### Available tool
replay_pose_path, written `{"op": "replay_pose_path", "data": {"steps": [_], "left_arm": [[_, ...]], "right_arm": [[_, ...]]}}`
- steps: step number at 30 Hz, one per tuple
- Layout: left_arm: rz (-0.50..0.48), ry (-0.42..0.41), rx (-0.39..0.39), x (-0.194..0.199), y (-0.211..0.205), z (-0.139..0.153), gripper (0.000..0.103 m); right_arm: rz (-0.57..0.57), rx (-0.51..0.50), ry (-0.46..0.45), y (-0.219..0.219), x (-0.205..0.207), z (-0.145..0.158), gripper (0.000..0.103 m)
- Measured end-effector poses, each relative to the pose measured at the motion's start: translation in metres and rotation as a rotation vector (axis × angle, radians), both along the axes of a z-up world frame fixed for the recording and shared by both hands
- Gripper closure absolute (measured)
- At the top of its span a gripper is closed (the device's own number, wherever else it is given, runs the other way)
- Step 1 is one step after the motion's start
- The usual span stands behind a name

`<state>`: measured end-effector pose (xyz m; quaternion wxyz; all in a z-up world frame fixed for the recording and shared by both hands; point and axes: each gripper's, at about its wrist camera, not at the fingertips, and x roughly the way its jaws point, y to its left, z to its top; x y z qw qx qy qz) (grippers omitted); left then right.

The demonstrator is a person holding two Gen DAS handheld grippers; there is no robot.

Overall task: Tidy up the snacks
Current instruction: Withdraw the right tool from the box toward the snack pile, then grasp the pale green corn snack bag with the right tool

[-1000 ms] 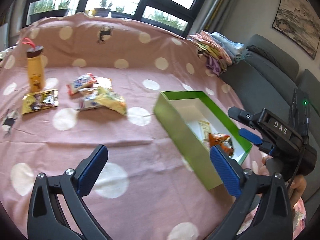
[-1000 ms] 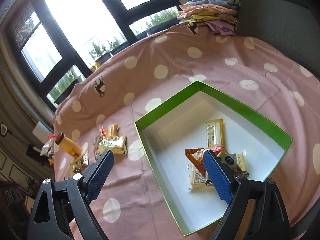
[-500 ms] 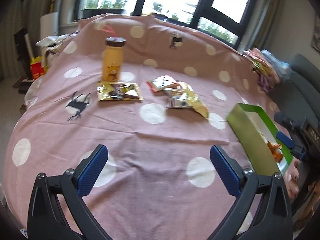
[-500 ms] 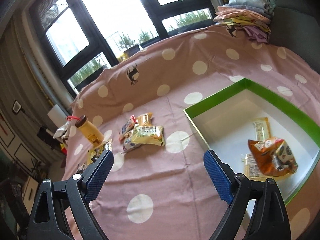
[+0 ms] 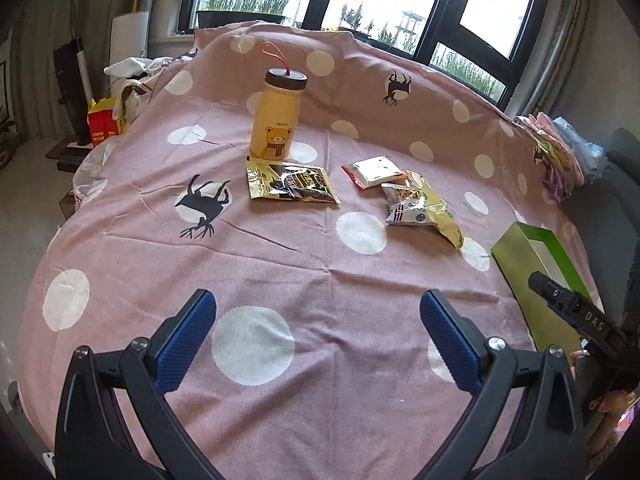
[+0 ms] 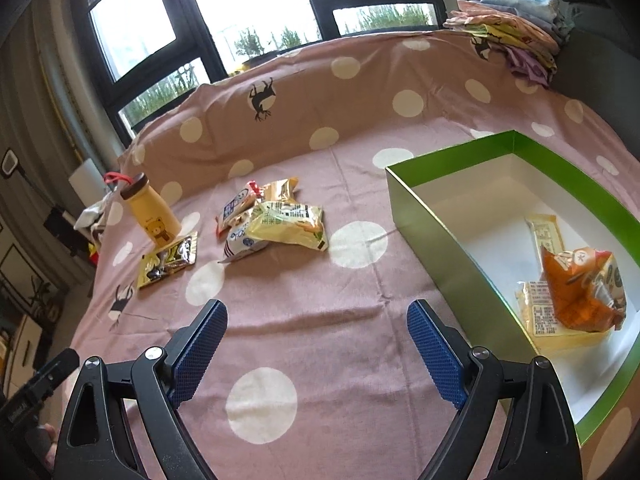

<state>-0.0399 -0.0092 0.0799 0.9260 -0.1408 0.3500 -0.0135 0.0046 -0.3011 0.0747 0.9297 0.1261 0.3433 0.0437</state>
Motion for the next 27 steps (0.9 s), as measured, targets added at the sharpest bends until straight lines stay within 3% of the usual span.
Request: {"op": "replay_pose_path", "data": {"steps": [8,17,24,27], "left_arm": [[0.017,0.042,-0.034,0.003,0.011,-0.002,0.001],[0.039,0.072,-0.145,0.004,0.035,-0.002,0.001],[0.055,0.090,-0.160,0.005,0.044,-0.004,0.001],[0.058,0.104,-0.163,0.007,0.047,-0.006,0.001]], "right_arm": [[0.051,-0.055,0.063,0.029,0.007,-0.017,0.011],[0.107,-0.089,0.116,0.055,0.031,-0.019,0.011],[0.162,-0.069,0.237,0.070,0.113,-0.008,0.011],[0.132,-0.076,0.291,0.072,0.151,-0.009,0.011]]}}
